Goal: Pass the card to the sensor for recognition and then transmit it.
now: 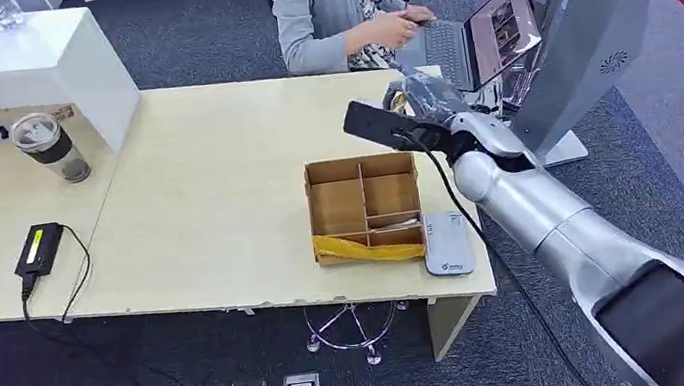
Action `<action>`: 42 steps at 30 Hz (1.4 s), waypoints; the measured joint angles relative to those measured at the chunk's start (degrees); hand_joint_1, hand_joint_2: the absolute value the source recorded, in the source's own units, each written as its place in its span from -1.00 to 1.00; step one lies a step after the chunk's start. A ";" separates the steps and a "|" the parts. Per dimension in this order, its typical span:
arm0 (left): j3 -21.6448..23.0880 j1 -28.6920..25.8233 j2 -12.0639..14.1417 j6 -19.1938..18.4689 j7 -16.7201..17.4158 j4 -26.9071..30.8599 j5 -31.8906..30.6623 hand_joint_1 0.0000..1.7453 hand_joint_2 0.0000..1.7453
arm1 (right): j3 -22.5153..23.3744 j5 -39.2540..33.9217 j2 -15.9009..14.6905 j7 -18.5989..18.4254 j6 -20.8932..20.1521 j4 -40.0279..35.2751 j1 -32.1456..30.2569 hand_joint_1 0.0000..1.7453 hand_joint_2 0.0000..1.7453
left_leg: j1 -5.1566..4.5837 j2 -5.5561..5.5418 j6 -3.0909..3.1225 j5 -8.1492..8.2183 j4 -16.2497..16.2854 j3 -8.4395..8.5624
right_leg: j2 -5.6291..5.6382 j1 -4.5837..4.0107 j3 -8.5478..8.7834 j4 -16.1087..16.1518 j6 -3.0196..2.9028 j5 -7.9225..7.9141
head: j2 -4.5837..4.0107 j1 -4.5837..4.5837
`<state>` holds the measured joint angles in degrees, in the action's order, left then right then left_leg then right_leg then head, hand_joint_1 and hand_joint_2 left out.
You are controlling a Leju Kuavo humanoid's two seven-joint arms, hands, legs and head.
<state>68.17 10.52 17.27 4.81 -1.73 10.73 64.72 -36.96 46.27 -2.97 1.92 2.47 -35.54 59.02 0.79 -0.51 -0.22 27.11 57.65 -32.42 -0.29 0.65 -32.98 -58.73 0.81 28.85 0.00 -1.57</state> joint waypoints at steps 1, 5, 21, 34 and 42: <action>0.00 0.00 -0.04 0.09 0.00 0.00 0.09 -1.00 -1.00 | -0.02 0.09 0.33 0.07 0.04 0.17 0.04 1.00 1.00 | 0.00 0.00 0.00 0.00 0.00 0.00 | 0.00 0.00 0.01 0.00 0.00 0.00 | 0.00 -0.02; 0.00 -0.01 -0.26 0.33 0.00 0.00 0.33 -1.00 -1.00 | -0.02 0.52 1.11 0.15 0.20 0.79 0.16 1.00 1.00 | 0.00 0.00 0.00 0.00 0.00 -0.01 | 0.00 0.01 0.01 0.00 0.00 0.00 | 0.00 -0.02; 0.00 -0.08 -0.46 0.48 0.00 0.00 0.85 -1.00 -1.00 | -0.57 1.03 4.22 0.66 0.63 3.50 1.07 1.00 1.00 | 0.00 0.00 0.00 0.00 0.00 0.00 | 0.01 0.00 -0.01 0.01 0.00 0.00 | 0.00 -0.02; 0.00 -0.14 -0.48 0.37 0.00 0.00 1.20 -1.00 -1.00 | -0.79 2.10 5.77 1.90 1.66 5.13 1.33 -1.00 -1.00 | 0.00 0.00 0.00 0.00 0.00 -0.01 | 0.03 0.01 -0.01 0.01 0.00 0.00 | 0.00 -0.02; 0.00 -0.15 -0.57 0.46 0.00 0.00 1.29 -1.00 -1.00 | -1.33 2.73 6.56 3.26 2.30 5.40 1.37 -1.00 -1.00 | 0.00 0.01 0.00 0.00 0.00 0.00 | 0.02 0.00 -0.01 0.01 0.00 0.00 | 0.00 -0.02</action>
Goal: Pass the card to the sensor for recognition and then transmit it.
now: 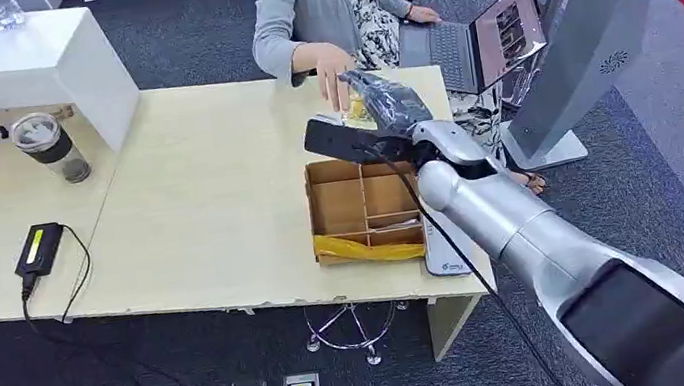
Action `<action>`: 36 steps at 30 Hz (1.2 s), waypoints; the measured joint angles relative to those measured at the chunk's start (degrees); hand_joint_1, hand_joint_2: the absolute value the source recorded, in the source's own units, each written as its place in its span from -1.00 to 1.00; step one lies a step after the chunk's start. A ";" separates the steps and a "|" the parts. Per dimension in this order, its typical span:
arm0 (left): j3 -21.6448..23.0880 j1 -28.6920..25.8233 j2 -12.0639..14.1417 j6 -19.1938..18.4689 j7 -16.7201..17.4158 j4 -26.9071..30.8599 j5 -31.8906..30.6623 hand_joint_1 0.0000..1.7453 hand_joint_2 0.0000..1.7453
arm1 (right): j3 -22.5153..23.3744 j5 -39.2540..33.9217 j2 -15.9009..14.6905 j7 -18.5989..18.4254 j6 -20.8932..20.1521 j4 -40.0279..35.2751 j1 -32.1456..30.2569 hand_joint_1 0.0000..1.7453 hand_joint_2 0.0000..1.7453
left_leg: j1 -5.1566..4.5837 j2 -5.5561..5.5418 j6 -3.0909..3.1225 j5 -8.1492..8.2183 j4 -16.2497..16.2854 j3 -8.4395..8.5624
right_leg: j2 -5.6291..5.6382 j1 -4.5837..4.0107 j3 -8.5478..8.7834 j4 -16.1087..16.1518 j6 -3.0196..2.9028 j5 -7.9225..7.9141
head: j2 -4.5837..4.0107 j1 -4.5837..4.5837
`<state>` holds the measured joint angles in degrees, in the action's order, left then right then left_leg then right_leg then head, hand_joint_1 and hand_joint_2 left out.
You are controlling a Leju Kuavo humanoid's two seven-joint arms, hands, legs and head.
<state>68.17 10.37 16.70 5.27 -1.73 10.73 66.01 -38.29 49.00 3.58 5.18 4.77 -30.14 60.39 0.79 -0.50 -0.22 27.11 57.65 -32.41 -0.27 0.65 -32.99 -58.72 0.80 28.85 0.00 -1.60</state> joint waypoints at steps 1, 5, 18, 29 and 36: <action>0.00 -0.02 -0.02 0.07 0.00 0.00 0.02 -1.00 -1.00 | 0.00 -0.09 0.00 0.04 0.17 0.00 0.00 -1.00 -1.00 | 0.00 0.00 0.00 0.00 0.00 0.00 | 0.00 0.00 0.00 0.00 0.00 0.00 | 0.00 0.00; 0.00 -0.03 -0.07 0.33 0.00 0.00 0.61 -1.00 -1.00 | 0.00 0.33 -0.04 0.13 1.25 0.00 0.02 -1.00 -1.00 | -0.01 0.00 0.00 0.00 0.00 0.02 | 0.02 0.01 -0.01 0.01 -0.01 -0.01 | 0.00 0.00; 0.00 -0.61 -0.57 2.16 0.17 0.00 2.60 -1.00 -1.00 | 4.26 -6.74 -11.11 -12.22 -6.36 -18.41 -9.79 -1.00 -1.00 | -0.02 0.02 -0.01 0.02 0.04 0.09 | 0.02 0.02 0.01 0.09 -0.01 -0.02 | 0.00 0.00; -0.02 -0.76 -0.63 2.84 0.20 0.00 3.02 -1.00 -1.00 | 12.87 -15.45 -24.65 -24.75 -8.44 -49.54 -23.57 -1.00 -1.00 | -0.01 0.07 -0.08 0.12 0.03 0.14 | 0.04 0.01 0.02 0.11 -0.01 -0.01 | 0.00 0.04; -0.04 -0.71 -1.07 2.78 0.24 0.00 3.63 -1.00 -1.00 | 16.28 -11.67 -27.54 -28.26 -10.36 -64.84 -33.25 -1.00 1.00 | 0.00 0.09 -0.08 0.12 0.01 0.12 | 0.07 0.01 0.02 0.11 -0.01 -0.01 | 0.00 0.02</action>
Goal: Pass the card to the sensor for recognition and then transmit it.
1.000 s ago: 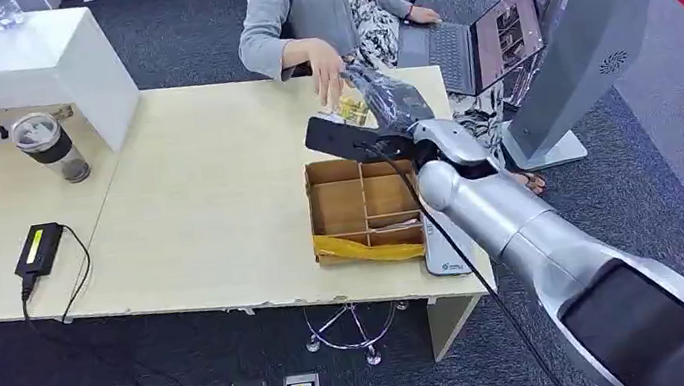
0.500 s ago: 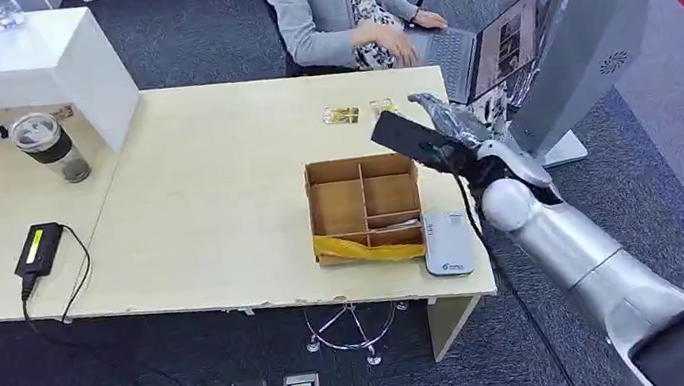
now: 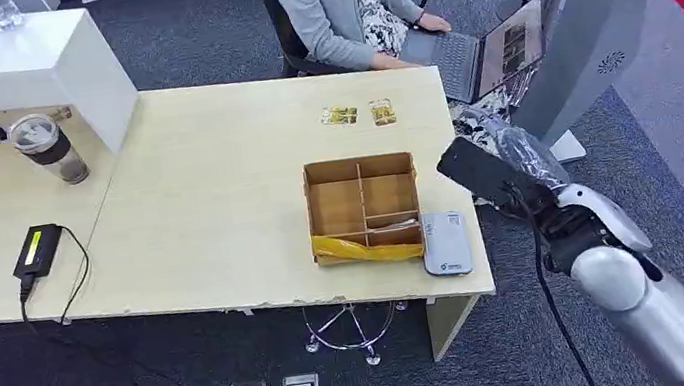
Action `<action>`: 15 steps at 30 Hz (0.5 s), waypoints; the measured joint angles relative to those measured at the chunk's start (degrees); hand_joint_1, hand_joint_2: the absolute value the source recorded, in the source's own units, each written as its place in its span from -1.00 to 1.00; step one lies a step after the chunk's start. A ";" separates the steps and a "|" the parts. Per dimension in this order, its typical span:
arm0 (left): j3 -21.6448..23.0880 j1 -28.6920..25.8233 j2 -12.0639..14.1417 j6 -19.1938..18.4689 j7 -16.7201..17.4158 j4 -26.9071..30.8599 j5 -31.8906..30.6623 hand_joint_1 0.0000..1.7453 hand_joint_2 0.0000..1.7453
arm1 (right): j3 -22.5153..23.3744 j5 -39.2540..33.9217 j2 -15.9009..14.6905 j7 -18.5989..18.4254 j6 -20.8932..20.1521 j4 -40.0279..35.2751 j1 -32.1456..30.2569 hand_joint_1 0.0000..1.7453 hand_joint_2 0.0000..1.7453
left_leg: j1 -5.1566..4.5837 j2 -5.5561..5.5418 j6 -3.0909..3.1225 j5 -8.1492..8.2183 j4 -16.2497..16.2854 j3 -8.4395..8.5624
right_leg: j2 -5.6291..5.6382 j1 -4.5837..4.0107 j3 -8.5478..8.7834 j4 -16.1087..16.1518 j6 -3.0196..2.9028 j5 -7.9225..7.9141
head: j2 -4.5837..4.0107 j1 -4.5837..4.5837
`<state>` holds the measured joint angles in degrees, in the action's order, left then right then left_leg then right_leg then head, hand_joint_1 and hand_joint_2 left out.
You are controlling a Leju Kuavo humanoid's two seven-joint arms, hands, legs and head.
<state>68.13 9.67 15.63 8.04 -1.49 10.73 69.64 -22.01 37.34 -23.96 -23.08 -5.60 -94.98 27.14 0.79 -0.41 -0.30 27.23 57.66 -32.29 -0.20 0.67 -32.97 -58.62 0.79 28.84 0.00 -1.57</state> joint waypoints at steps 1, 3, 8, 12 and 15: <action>-0.02 0.02 -0.09 0.11 0.09 0.00 0.18 -1.00 -1.00 | 0.26 1.12 -0.26 -0.41 -0.44 -2.12 -1.12 -1.00 1.00 | 0.00 0.00 0.00 0.00 0.00 0.00 | 0.01 0.00 0.01 0.00 0.00 0.00 | 0.00 0.00; -0.07 0.03 -0.30 0.37 0.35 0.00 0.55 -1.00 -1.00 | 0.92 2.99 -0.68 -1.37 -1.13 -6.12 -3.10 -1.00 1.00 | -0.01 0.00 0.00 0.00 0.00 -0.01 | 0.03 0.01 0.00 0.00 0.00 0.00 | 0.00 0.00; -0.18 0.10 -0.70 0.79 0.89 0.00 1.18 -1.00 -1.00 | 1.03 8.48 -0.81 -2.73 -2.12 -12.76 -7.68 -1.00 1.00 | 0.00 0.00 0.00 0.00 -0.01 0.00 | 0.04 0.00 0.02 0.00 0.00 0.01 | 0.00 -0.02; -0.22 0.14 -0.96 1.44 1.40 0.00 1.57 -1.00 -1.00 | 0.50 12.61 -0.79 -2.60 -0.74 -14.70 -10.22 -1.00 1.00 | 0.00 0.01 0.00 0.00 -0.02 0.00 | 0.05 0.00 0.02 0.00 -0.01 0.00 | 0.00 0.00; -0.22 0.16 -1.20 1.79 1.60 0.00 1.64 -1.00 -1.00 | 0.09 14.18 -0.79 -2.45 0.09 -14.81 -11.16 -1.00 1.00 | 0.00 0.01 0.00 0.00 -0.02 -0.01 | 0.04 0.00 0.02 0.00 -0.01 0.00 | 0.00 0.00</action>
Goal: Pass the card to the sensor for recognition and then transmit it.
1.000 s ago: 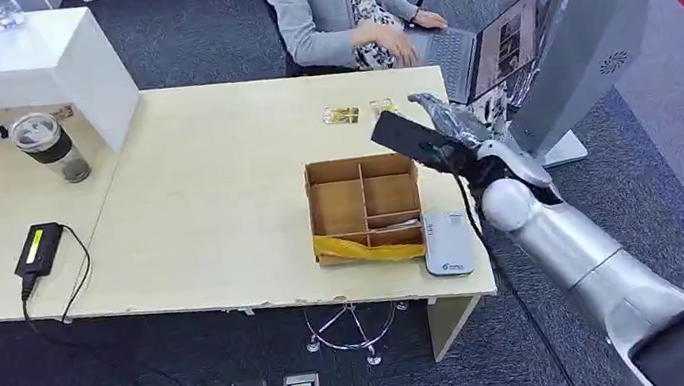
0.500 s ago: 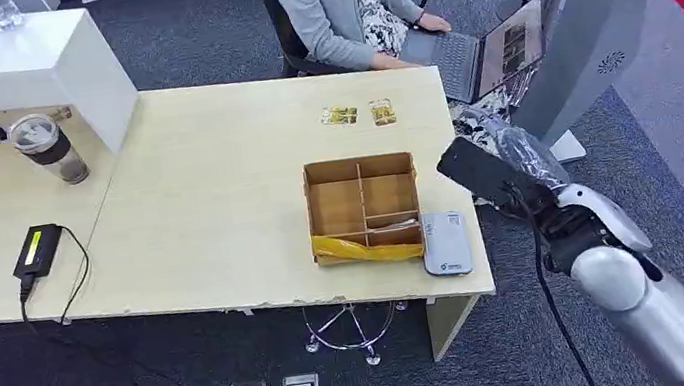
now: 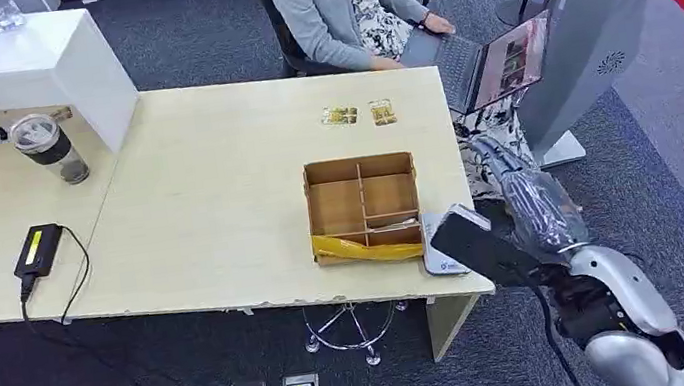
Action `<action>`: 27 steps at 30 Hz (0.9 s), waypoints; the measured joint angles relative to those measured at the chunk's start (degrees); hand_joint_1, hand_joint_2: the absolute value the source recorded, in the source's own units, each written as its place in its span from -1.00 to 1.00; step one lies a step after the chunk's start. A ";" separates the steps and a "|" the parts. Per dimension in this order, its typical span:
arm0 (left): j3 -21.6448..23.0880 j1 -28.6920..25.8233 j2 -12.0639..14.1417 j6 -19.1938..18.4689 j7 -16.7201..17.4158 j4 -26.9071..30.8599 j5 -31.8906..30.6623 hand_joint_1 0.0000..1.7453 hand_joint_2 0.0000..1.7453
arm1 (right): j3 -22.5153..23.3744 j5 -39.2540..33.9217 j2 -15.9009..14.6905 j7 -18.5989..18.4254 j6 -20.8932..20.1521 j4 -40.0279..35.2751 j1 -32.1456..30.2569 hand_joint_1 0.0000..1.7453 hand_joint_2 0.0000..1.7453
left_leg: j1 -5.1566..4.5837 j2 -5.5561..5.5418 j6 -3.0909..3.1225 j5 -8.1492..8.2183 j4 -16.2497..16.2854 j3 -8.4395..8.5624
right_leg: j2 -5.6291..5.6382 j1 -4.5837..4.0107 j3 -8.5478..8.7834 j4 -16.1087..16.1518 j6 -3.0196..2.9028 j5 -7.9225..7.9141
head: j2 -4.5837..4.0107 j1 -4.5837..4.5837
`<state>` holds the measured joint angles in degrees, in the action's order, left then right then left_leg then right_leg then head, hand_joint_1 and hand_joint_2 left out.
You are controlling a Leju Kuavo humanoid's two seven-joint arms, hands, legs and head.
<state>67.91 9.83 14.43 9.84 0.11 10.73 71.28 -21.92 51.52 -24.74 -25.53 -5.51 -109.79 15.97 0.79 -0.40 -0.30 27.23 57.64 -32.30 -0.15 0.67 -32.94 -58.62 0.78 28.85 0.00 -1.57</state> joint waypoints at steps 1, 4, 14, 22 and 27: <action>0.00 0.01 -0.07 0.26 0.00 0.00 0.00 -1.00 -1.00 | -0.13 0.53 0.00 0.07 0.35 -0.02 -0.34 -1.00 1.00 | 0.00 0.00 0.00 0.00 0.00 0.01 | 0.00 0.00 0.00 0.00 0.00 0.00 | 0.00 -0.02; 0.00 0.09 -0.26 0.55 -0.13 0.00 -0.09 -1.00 -1.00 | -1.18 2.63 0.07 0.54 2.02 -0.02 -1.85 -1.00 1.00 | 0.00 -0.01 0.00 0.00 0.00 -0.02 | -0.02 0.00 0.00 -0.01 0.00 0.00 | 0.00 0.00; 0.00 0.45 -0.37 0.41 -0.61 0.00 -0.68 -1.00 -1.00 | -5.03 5.85 1.29 2.08 5.64 2.86 -2.96 -1.00 1.00 | 0.01 -0.01 0.00 0.00 -0.02 -0.05 | -0.02 -0.01 0.00 -0.01 -0.02 0.01 | 0.00 -0.02; 0.00 0.59 -0.61 0.44 0.11 0.00 -0.85 -1.00 -1.00 | -6.56 9.49 4.18 4.04 7.67 9.45 -0.86 -1.00 1.00 | 0.01 -0.01 0.00 0.00 -0.02 -0.06 | -0.01 -0.01 -0.01 -0.02 -0.02 0.01 | 0.00 0.00; 0.00 0.73 -0.59 -0.09 0.11 0.00 -1.38 -1.00 -1.00 | -6.91 12.26 5.53 6.47 9.48 15.34 1.47 -1.00 1.00 | 0.01 -0.03 0.00 -0.01 -0.02 -0.08 | -0.05 -0.01 0.00 -0.03 -0.02 0.01 | 0.00 -0.02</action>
<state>67.91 10.56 13.84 9.75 0.22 10.73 69.90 -28.83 63.78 -19.21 -19.06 3.98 -94.45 17.44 0.79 -0.43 -0.31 27.22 57.62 -32.38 -0.20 0.66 -32.95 -58.64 0.76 28.86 0.00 -1.60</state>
